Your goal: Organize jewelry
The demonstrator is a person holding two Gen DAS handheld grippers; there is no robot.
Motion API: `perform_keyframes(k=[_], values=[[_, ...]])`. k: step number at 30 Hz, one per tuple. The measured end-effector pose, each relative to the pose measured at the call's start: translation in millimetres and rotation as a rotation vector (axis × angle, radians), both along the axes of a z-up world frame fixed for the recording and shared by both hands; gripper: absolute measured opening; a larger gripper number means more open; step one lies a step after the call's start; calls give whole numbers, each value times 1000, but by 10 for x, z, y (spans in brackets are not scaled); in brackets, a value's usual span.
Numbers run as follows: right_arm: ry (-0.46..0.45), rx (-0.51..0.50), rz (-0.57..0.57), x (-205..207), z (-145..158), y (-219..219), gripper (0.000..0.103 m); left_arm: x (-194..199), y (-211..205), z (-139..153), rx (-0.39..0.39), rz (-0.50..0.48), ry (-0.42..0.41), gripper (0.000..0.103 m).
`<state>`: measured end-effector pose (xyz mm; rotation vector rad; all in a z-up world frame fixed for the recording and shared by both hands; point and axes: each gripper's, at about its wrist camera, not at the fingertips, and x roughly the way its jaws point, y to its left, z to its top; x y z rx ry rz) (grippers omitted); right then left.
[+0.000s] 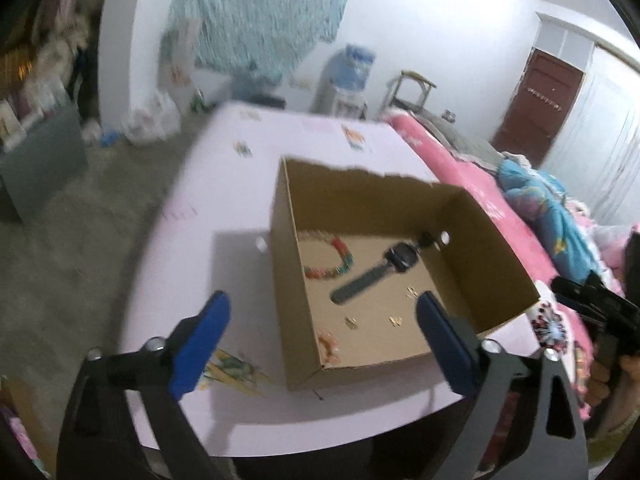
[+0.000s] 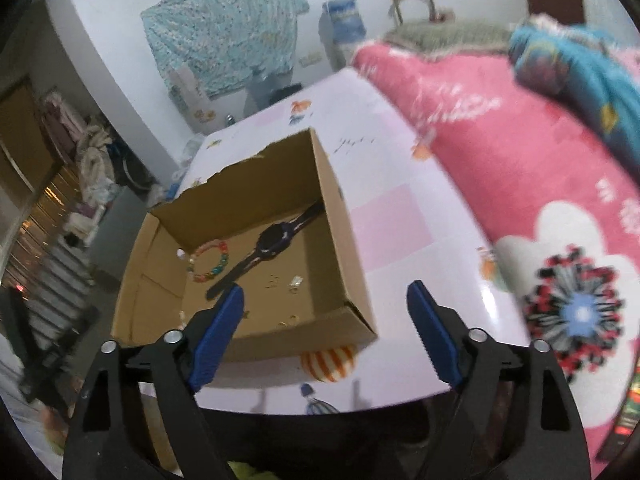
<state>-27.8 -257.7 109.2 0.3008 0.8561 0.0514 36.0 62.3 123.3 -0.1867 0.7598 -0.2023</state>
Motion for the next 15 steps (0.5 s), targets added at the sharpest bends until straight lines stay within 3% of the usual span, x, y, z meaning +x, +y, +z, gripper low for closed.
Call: perform_keyframes(k=[4, 9, 15], values=[[-41, -87, 7, -265, 60, 153, 88, -177, -32, 160, 72, 52, -58, 98], [-20, -73, 51, -359, -69, 372, 93, -388, -154, 196, 184, 123, -100, 98], [29, -171, 79, -389, -228, 735, 95, -499, -327, 24, 221, 172, -38, 98]])
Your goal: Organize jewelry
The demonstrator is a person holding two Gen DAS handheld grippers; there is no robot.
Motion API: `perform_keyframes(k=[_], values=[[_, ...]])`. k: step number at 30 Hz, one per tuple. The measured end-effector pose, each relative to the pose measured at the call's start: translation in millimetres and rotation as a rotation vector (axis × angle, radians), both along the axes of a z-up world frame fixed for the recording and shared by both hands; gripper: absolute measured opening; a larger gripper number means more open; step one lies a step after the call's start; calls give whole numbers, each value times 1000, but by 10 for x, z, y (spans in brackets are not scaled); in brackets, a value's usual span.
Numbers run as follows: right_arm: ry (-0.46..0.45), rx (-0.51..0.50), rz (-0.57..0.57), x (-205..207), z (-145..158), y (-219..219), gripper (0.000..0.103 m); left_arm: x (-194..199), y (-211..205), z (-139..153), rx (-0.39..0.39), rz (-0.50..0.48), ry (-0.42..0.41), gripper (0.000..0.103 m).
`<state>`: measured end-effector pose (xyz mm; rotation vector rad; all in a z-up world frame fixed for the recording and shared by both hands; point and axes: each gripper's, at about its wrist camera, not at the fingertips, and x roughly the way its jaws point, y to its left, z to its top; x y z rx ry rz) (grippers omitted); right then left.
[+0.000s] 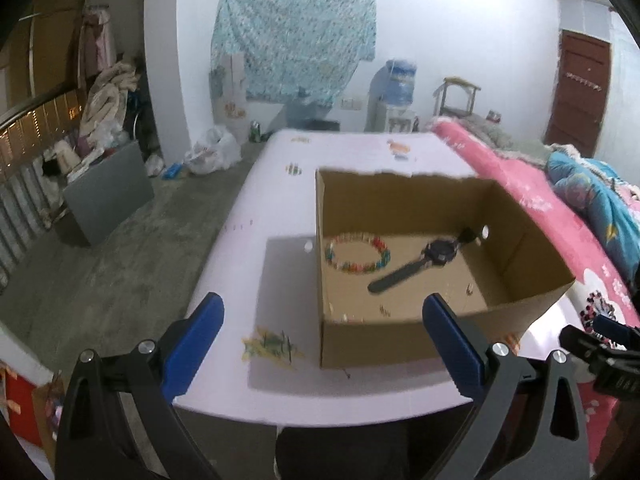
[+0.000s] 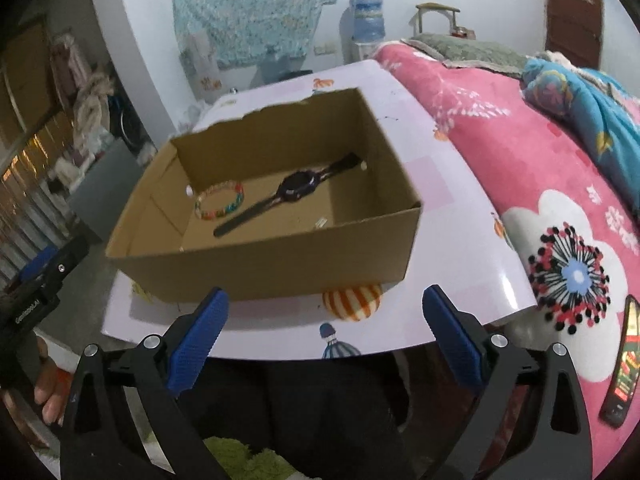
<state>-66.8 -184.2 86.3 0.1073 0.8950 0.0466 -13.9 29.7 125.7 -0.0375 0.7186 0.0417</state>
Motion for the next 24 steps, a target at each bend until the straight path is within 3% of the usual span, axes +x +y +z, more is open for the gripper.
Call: perform_keyframes(k=[8, 24], values=[[38, -118, 38, 65, -148, 269, 95, 56, -225, -359, 38, -9, 166, 98], [100, -95, 24, 196, -224, 309, 95, 168, -274, -543, 31, -28, 260, 98]])
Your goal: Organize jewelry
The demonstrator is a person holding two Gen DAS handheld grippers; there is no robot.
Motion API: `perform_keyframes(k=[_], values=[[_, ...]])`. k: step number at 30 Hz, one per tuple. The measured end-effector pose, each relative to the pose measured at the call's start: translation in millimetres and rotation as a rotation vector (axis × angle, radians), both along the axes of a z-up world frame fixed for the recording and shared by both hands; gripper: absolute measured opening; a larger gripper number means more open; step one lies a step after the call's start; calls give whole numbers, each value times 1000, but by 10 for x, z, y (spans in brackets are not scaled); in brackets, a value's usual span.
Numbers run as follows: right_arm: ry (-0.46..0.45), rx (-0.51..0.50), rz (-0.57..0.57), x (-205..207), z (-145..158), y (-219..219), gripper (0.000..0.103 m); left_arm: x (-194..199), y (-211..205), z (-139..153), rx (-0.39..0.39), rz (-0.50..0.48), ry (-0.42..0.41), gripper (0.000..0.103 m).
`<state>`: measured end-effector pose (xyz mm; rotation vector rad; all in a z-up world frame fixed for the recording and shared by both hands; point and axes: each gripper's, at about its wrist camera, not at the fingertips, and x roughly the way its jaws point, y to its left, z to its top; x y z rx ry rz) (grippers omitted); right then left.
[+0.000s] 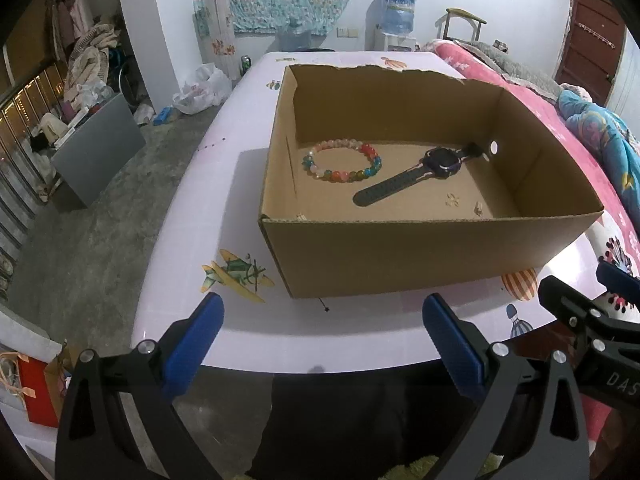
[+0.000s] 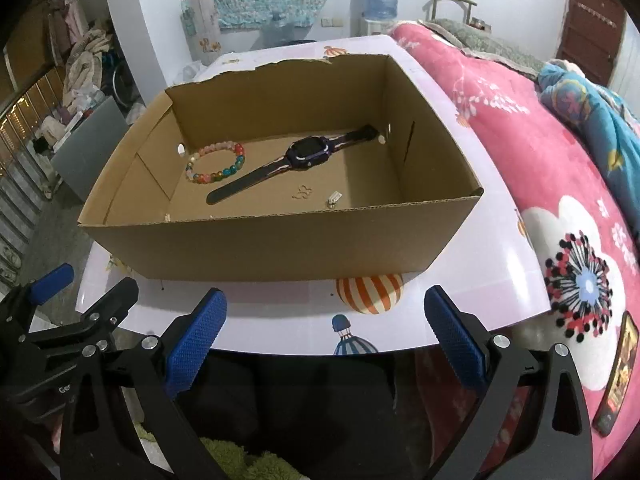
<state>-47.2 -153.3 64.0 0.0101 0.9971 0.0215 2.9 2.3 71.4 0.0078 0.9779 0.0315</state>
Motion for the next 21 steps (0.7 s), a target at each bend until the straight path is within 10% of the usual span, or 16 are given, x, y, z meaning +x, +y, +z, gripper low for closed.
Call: perform_keyframes(k=[21], values=[[0, 22, 5, 12, 29, -27, 95, 3, -26, -15, -5, -4, 22, 98]])
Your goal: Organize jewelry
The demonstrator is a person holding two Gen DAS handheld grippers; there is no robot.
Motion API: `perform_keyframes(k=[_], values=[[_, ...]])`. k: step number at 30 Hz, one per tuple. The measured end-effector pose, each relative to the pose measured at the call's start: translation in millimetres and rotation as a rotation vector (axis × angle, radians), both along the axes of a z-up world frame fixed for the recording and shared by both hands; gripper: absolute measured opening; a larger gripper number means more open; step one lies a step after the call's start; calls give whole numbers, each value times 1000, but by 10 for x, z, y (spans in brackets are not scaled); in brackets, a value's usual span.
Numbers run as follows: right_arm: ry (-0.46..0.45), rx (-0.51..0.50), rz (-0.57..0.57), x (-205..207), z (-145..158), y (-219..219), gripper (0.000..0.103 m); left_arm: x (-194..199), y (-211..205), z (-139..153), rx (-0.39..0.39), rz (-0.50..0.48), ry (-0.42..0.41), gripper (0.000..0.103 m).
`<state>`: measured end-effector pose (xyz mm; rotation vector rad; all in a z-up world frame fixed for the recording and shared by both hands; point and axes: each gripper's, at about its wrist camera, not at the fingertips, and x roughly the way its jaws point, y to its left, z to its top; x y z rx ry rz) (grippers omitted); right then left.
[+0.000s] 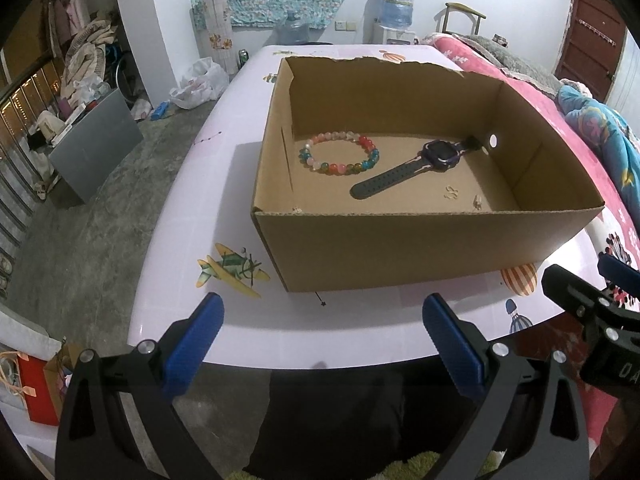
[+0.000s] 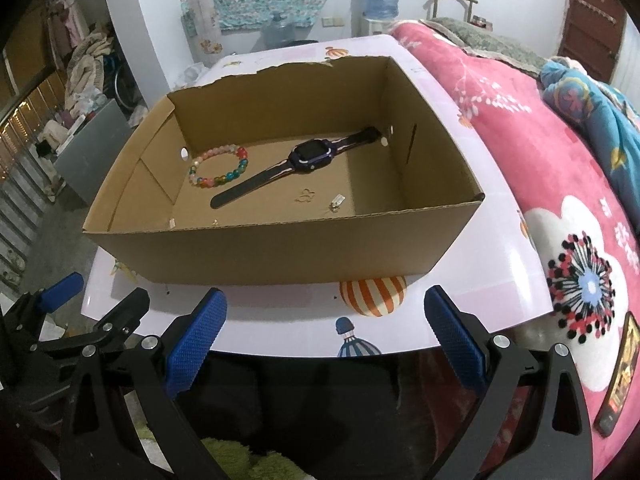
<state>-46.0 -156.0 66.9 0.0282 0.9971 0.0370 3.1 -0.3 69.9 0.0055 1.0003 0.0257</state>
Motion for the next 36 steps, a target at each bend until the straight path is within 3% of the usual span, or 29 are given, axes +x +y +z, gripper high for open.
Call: perform_keyframes(k=[36], values=[[20, -6, 11, 12, -56, -1, 95, -5, 38, 0, -2, 22, 5, 98]])
